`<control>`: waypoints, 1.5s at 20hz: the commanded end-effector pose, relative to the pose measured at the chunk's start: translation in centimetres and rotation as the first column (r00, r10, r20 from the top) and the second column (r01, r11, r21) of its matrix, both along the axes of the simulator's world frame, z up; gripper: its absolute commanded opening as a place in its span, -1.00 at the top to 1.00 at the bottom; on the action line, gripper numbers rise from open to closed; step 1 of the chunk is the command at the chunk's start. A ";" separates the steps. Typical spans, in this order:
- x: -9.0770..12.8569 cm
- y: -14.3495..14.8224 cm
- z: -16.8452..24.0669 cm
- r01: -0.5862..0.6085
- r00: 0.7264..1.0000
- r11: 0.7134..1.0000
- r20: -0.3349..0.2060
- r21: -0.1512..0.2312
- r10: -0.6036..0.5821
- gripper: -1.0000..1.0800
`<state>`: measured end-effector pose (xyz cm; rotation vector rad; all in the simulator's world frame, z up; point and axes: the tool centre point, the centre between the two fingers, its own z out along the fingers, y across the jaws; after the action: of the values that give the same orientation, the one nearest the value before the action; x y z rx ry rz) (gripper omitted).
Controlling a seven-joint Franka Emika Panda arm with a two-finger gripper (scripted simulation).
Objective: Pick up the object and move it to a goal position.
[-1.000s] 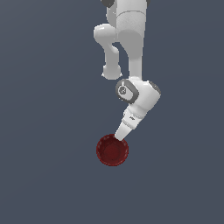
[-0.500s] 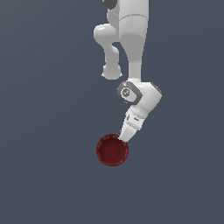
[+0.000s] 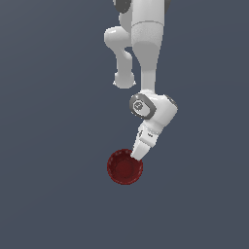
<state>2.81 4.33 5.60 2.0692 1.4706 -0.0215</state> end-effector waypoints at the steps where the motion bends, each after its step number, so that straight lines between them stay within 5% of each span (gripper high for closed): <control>1: 0.2 -0.4 -0.8 -0.001 1.000 1.000 -0.001 -0.001 0.001 -0.23; 6: 0.4 -0.8 -1.4 -0.003 1.000 1.000 -0.001 -0.002 0.003 -0.23; 7: 0.4 -0.8 -1.4 -0.003 1.000 1.000 -0.001 -0.002 0.003 1.00; 21: 0.2 -0.5 -1.2 -0.003 1.000 1.000 0.000 -0.002 0.003 1.00; 30: -3.0 2.6 -0.1 -0.003 1.000 1.000 0.000 -0.002 0.003 1.00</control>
<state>0.42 6.13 5.10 2.0663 1.4731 -0.0258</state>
